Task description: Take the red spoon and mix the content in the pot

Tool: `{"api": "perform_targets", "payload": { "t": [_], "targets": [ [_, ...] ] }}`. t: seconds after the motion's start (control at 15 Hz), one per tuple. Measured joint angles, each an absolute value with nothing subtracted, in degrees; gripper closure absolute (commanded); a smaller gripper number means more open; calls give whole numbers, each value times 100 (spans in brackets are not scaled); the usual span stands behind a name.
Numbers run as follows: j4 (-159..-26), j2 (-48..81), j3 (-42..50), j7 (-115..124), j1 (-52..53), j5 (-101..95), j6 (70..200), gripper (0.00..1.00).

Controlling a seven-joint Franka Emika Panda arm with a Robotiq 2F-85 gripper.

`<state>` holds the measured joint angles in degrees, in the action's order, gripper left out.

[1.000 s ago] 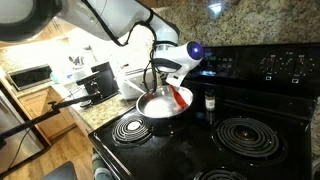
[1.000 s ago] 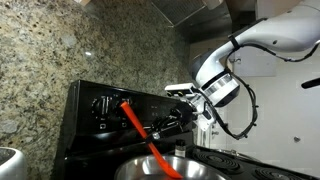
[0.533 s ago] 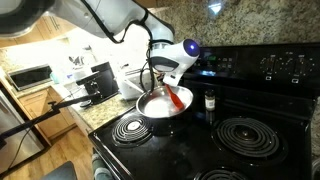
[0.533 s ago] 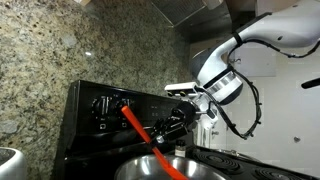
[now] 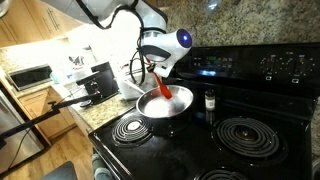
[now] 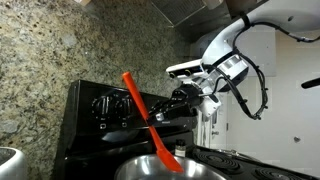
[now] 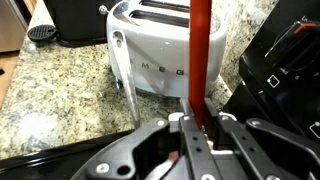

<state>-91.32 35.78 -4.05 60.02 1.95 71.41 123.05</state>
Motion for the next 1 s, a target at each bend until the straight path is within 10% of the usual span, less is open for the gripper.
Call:
{"api": "perform_targets", "payload": {
  "t": [1.0],
  "targets": [
    [-9880, 3400, -159, 5978, 136, 7140, 12291, 96]
  ]
}}
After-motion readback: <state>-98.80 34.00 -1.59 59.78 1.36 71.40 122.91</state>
